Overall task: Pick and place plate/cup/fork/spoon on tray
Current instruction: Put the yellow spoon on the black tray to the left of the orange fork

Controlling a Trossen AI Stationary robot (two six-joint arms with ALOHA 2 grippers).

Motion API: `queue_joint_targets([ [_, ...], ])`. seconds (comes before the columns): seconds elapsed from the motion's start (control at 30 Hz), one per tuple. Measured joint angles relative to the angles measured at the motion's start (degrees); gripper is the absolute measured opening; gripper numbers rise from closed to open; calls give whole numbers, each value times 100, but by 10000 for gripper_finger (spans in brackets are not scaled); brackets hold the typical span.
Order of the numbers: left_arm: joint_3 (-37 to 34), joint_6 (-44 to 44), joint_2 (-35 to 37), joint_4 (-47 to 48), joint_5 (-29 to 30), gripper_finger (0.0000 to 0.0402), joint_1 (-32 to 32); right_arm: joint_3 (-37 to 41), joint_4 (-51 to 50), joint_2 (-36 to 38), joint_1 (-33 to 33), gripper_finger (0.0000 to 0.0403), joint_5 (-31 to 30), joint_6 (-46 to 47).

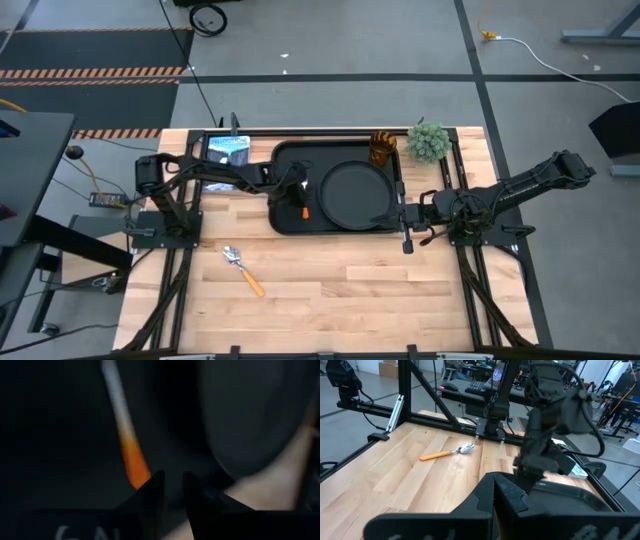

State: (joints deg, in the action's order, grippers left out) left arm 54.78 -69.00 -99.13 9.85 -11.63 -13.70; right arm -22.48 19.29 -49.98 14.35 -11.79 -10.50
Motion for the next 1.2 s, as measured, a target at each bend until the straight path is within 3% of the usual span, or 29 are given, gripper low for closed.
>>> queue_joint_targets([
  [0.17,0,51,337,-11,-767,66,337,0,-5,0,0,9,0,0],
  [0.3,2,-69,620,119,-765,57,814,0,-9,0,0,9,0,9],
  [0.5,2,-399,865,201,-329,43,1831,0,-30,0,0,9,0,24],
  [0.7,2,-1646,892,191,149,34,3063,0,-46,0,0,9,0,27],
  [0.93,2,-3411,887,396,1530,24,4419,0,-60,0,0,9,0,36],
  [1.07,2,-4547,883,1206,2390,23,5026,0,-61,0,0,9,0,35],
  [1.2,2,-5673,881,2230,2438,23,5438,0,-61,0,0,9,0,33],
])
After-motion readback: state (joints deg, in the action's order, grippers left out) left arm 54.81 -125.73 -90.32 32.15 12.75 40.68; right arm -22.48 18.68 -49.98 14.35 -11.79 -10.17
